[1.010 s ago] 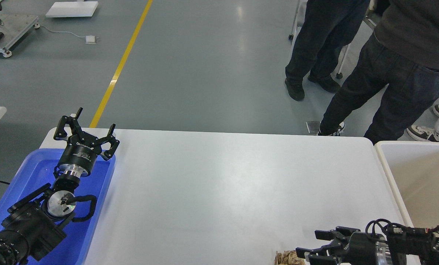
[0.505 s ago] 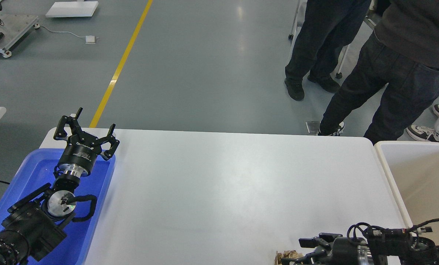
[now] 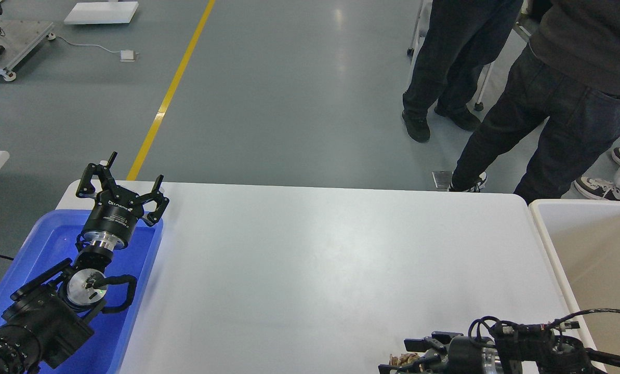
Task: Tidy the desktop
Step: 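Close the right gripper on the tan crumpled object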
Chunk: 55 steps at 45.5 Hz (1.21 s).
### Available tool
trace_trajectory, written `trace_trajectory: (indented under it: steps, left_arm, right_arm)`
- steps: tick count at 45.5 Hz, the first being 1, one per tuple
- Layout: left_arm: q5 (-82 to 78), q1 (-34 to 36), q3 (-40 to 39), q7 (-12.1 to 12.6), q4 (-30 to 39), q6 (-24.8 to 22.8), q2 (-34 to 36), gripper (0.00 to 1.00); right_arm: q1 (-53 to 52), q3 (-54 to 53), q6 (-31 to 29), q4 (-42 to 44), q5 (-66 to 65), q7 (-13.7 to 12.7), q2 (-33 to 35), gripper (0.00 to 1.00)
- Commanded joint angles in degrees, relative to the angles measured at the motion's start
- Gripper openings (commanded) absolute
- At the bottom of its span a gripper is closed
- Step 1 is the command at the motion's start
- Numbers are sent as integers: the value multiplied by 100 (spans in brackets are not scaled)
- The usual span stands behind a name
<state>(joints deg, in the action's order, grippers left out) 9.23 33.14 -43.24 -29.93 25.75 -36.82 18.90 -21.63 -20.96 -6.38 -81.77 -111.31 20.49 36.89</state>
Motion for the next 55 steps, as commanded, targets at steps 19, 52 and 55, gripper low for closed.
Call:
trace_trajectory:
  steps: [19,52,55]
  left_arm:
    - [0,-1,0,-4,0,0,0,100]
    - [0,-1,0,-4,0,0,0,100]
    - [0,-1,0,-4,0,8,0,100]
  right_arm:
    - [45,4,49,320,-181,25,-59,99]
    - [185,4,207,662,-313,34,-191,98]
    - [203,4,233,671,-348,34,-226,98]
